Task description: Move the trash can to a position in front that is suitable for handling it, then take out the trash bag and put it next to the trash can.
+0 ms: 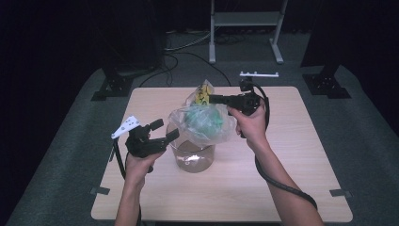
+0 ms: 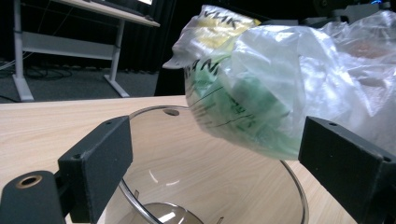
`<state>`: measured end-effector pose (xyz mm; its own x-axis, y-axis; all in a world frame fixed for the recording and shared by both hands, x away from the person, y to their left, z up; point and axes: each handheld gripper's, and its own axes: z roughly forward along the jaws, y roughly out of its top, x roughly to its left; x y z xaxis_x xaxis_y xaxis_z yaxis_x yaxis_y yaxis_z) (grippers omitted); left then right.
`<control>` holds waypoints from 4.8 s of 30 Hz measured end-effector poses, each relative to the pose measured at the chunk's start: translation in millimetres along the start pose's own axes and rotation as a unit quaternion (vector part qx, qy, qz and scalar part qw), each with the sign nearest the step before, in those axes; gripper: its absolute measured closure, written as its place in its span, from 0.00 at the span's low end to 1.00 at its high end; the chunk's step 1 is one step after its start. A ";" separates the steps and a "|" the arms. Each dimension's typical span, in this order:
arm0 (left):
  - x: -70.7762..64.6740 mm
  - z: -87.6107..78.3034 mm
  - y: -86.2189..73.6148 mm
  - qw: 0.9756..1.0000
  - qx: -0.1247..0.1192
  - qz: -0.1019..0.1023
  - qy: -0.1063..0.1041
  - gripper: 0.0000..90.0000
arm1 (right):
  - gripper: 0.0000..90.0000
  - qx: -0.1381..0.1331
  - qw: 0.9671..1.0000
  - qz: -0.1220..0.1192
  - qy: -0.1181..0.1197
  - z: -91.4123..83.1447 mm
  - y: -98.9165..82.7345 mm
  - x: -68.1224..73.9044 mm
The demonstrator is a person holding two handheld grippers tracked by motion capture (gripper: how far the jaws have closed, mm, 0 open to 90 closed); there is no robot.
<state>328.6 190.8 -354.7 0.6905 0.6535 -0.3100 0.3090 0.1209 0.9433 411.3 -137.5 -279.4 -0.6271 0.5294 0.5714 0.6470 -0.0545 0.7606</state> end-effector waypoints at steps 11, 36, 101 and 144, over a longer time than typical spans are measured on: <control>1.5 -1.1 -1.1 1.000 -0.009 -0.012 -0.002 0.10 | 1.00 -0.016 1.000 0.001 0.003 -10.4 4.2 2.3; 2.7 0.5 -4.6 1.000 -0.009 -0.012 0.007 0.10 | 1.00 -0.048 0.999 0.015 0.010 -36.8 14.4 -8.0; -2.1 9.7 -5.5 1.000 0.006 -0.001 0.011 0.10 | 1.00 -0.044 0.992 0.101 -0.061 -56.1 -51.4 -100.5; 1.0 11.0 -8.2 1.000 0.012 -0.005 0.014 0.10 | 0.95 0.002 0.985 0.141 -0.099 -30.6 -89.4 -149.6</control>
<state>334.0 182.2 -364.0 0.6686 0.6731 -0.3159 0.3321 0.1098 0.9368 434.1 -237.8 -423.4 -0.3257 0.6480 0.6885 0.7849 -0.2207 0.5790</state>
